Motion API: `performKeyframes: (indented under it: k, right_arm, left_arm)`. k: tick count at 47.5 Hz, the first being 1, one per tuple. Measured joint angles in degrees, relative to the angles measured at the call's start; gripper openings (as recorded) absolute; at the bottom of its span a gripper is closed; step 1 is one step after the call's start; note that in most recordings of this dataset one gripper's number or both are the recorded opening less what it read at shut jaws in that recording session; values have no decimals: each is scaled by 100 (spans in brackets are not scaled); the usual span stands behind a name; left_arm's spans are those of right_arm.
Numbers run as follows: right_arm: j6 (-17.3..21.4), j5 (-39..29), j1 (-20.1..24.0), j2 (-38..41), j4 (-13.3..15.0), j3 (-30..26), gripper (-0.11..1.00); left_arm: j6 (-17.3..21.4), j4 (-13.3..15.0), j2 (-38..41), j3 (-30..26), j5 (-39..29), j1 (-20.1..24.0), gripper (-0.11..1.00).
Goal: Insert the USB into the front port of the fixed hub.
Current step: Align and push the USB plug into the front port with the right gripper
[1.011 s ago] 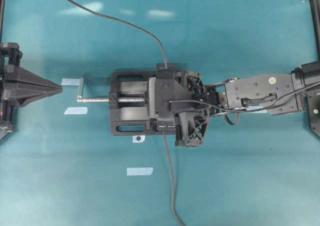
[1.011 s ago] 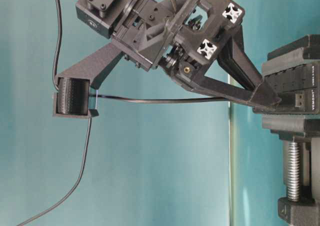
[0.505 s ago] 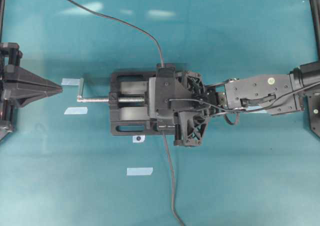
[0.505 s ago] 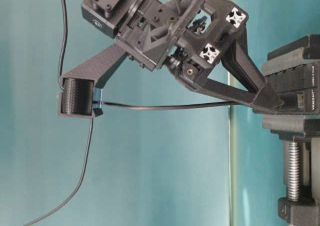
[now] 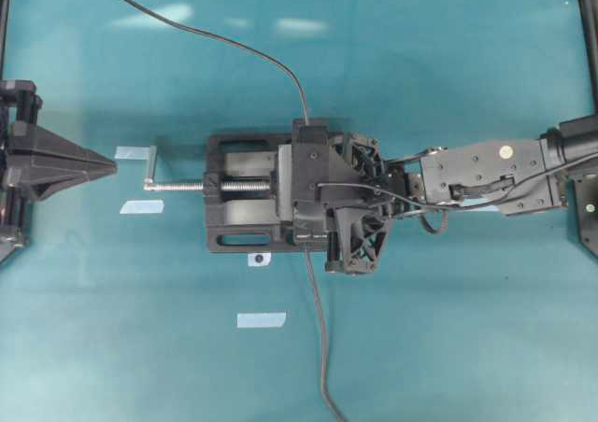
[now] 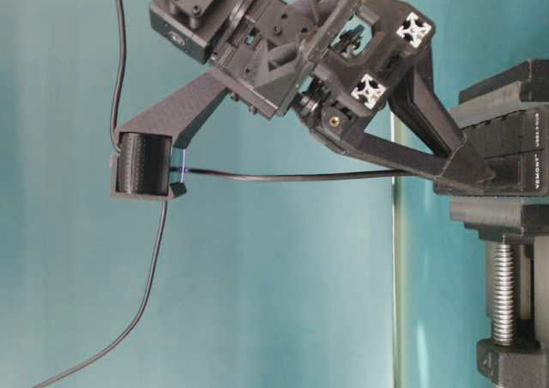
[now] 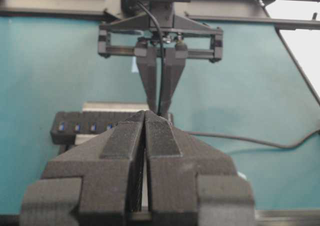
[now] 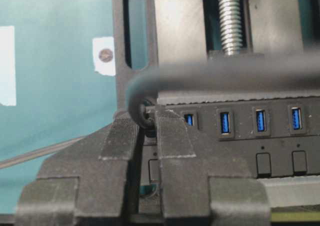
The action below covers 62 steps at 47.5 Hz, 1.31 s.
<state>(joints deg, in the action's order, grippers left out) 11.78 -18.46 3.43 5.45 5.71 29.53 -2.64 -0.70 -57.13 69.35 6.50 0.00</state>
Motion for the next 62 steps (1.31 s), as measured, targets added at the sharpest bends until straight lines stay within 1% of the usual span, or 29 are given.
performKeyframes:
  k: [10,48,55,59,62]
  right_arm:
    - [105,35,9,26,0,9,6]
    - [158,62,9,35,-9,9,6]
    - [158,62,9,35,-9,9,11]
    - [158,53,18,44,-9,0,18]
    - [158,35,18,70,-9,-9,26]
  left_arm:
    - [0,0,0,0,9,0,0]
    - [0,0,0,0,0,0,0]
    - [0,0,0,0,0,-9,0]
    - [0,0,0,0,0,0,0]
    - [0,0,0,0,9,0,0]
